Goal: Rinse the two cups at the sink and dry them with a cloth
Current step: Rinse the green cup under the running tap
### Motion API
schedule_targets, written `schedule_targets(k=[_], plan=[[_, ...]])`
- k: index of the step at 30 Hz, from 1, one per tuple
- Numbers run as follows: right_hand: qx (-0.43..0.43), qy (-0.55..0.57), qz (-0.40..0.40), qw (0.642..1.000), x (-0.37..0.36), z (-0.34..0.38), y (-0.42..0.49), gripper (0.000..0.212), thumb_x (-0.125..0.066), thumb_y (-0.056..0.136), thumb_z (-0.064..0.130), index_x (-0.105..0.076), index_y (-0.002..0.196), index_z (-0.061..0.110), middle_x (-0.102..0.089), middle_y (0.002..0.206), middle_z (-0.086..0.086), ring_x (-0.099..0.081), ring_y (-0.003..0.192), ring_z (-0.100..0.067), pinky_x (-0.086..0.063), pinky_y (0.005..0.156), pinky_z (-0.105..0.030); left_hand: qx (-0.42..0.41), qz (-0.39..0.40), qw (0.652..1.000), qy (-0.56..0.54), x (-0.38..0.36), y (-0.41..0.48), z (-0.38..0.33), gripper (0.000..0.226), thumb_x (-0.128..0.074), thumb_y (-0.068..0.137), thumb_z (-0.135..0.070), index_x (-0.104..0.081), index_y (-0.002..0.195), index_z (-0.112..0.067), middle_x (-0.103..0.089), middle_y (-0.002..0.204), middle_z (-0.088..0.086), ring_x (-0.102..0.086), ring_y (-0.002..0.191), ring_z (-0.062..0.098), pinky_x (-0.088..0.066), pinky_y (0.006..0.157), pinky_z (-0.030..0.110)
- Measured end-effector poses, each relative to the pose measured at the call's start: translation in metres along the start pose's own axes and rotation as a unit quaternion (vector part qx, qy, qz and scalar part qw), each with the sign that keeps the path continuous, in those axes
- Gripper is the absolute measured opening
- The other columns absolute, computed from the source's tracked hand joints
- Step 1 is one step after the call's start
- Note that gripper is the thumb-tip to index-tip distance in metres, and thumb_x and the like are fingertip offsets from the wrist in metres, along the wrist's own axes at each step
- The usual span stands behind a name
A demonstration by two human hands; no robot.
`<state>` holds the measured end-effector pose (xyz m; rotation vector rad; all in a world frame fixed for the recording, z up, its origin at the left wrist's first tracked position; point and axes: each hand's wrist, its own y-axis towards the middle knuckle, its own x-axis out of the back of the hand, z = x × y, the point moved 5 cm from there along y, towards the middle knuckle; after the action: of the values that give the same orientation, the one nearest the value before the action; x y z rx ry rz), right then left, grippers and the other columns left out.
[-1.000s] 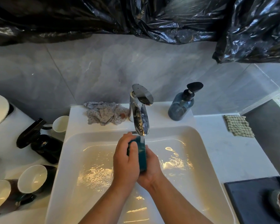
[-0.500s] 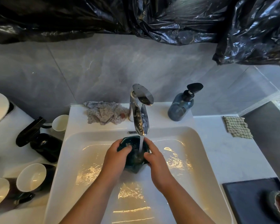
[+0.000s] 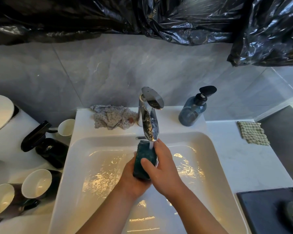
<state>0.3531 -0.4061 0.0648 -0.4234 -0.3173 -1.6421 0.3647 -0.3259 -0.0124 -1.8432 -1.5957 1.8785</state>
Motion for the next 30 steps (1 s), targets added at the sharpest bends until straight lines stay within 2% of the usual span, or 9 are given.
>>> schedule_targets(k=[2, 5, 11, 15, 17, 20, 22, 26, 30], plan=[[-0.01, 0.001, 0.016, 1.0, -0.004, 0.0, 0.002, 0.034, -0.06, 0.085, 0.037, -0.049, 0.117, 0.035, -0.049, 0.118, 0.014, -0.052, 0.107, -0.005, -0.052, 0.09, -0.027, -0.016, 0.024, 1.0, 0.007, 0.0, 0.001, 0.003, 0.028, -0.054, 0.092, -0.021, -0.077, 0.1, -0.007, -0.074, 0.091, 0.017, -0.075, 0.082, 0.029, -0.062, 0.07, 0.037], [-0.038, -0.039, 0.02, 0.998, -0.009, -0.004, 0.006, 0.055, -0.071, 0.079, 0.044, -0.051, 0.129, 0.032, -0.037, 0.127, 0.017, -0.047, 0.112, -0.001, -0.048, 0.096, -0.018, -0.028, 0.039, 0.999, 0.004, 0.0, 0.0, 0.006, 0.029, -0.057, 0.08, -0.023, -0.082, 0.087, -0.01, -0.076, 0.089, 0.011, -0.076, 0.08, 0.025, -0.061, 0.067, 0.035], [-0.076, 0.03, -0.076, 0.994, -0.008, 0.001, 0.018, 0.009, -0.069, 0.087, 0.034, -0.062, 0.09, 0.028, -0.048, 0.104, 0.011, -0.053, 0.093, 0.011, -0.042, 0.07, -0.003, -0.038, 0.017, 0.999, 0.029, -0.006, 0.003, -0.001, 0.032, -0.044, 0.104, -0.029, -0.07, 0.105, -0.011, -0.076, 0.091, 0.01, -0.075, 0.081, 0.021, -0.06, 0.062, 0.031], [-0.083, 0.04, -0.115, 0.989, -0.001, 0.008, 0.021, 0.024, -0.047, 0.102, 0.023, -0.052, 0.08, 0.03, -0.057, 0.096, 0.008, -0.058, 0.083, -0.004, -0.042, 0.061, -0.008, -0.056, -0.003, 0.997, 0.058, -0.006, 0.005, -0.004, 0.038, -0.039, 0.108, -0.024, -0.067, 0.089, -0.006, -0.073, 0.07, 0.011, -0.073, 0.06, 0.021, -0.056, 0.048, 0.026], [-0.085, 0.056, -0.138, 0.985, 0.0, 0.007, 0.019, 0.028, -0.041, 0.103, 0.023, -0.05, 0.077, 0.03, -0.059, 0.092, 0.003, -0.057, 0.079, -0.006, -0.044, 0.06, -0.009, -0.059, -0.006, 0.997, 0.049, -0.004, 0.006, -0.004, 0.037, -0.039, 0.108, -0.028, -0.067, 0.095, -0.007, -0.075, 0.074, 0.013, -0.075, 0.064, 0.022, -0.058, 0.051, 0.028], [-0.081, 0.125, -0.132, 0.98, -0.002, -0.001, 0.01, 0.023, -0.037, 0.1, 0.03, -0.059, 0.099, 0.036, -0.062, 0.104, 0.01, -0.059, 0.096, -0.002, -0.05, 0.08, -0.015, -0.038, -0.006, 0.999, 0.016, 0.0, 0.007, -0.001, 0.044, -0.037, 0.107, -0.04, -0.067, 0.116, -0.009, -0.077, 0.096, 0.016, -0.077, 0.084, 0.026, -0.062, 0.064, 0.034], [-0.078, 0.105, -0.092, 0.987, -0.004, -0.005, 0.005, 0.018, -0.051, 0.096, 0.028, -0.055, 0.111, 0.037, -0.057, 0.109, 0.018, -0.057, 0.101, -0.002, -0.049, 0.081, -0.012, -0.039, -0.008, 0.999, 0.029, 0.004, 0.006, 0.0, 0.044, -0.039, 0.107, -0.038, -0.066, 0.122, -0.007, -0.076, 0.101, 0.014, -0.076, 0.09, 0.026, -0.061, 0.073, 0.036], [-0.063, 0.035, -0.112, 0.991, -0.003, -0.004, 0.001, 0.036, -0.077, 0.078, 0.032, -0.053, 0.104, 0.036, -0.052, 0.103, 0.021, -0.055, 0.099, 0.004, -0.047, 0.077, -0.006, -0.046, -0.015, 0.997, 0.067, 0.006, 0.004, 0.001, 0.037, -0.045, 0.105, -0.028, -0.064, 0.126, -0.005, -0.074, 0.107, 0.013, -0.072, 0.1, 0.025, -0.058, 0.084, 0.036], [-0.036, 0.036, -0.166, 0.985, 0.0, 0.005, 0.008, 0.01, -0.061, 0.094, 0.025, -0.058, 0.085, 0.029, -0.059, 0.094, 0.012, -0.056, 0.093, 0.002, -0.041, 0.071, -0.006, -0.053, -0.024, 0.996, 0.064, 0.002, 0.003, -0.002, 0.045, -0.038, 0.107, -0.04, -0.067, 0.123, -0.009, -0.075, 0.109, 0.013, -0.075, 0.098, 0.024, -0.058, 0.082, 0.035]])
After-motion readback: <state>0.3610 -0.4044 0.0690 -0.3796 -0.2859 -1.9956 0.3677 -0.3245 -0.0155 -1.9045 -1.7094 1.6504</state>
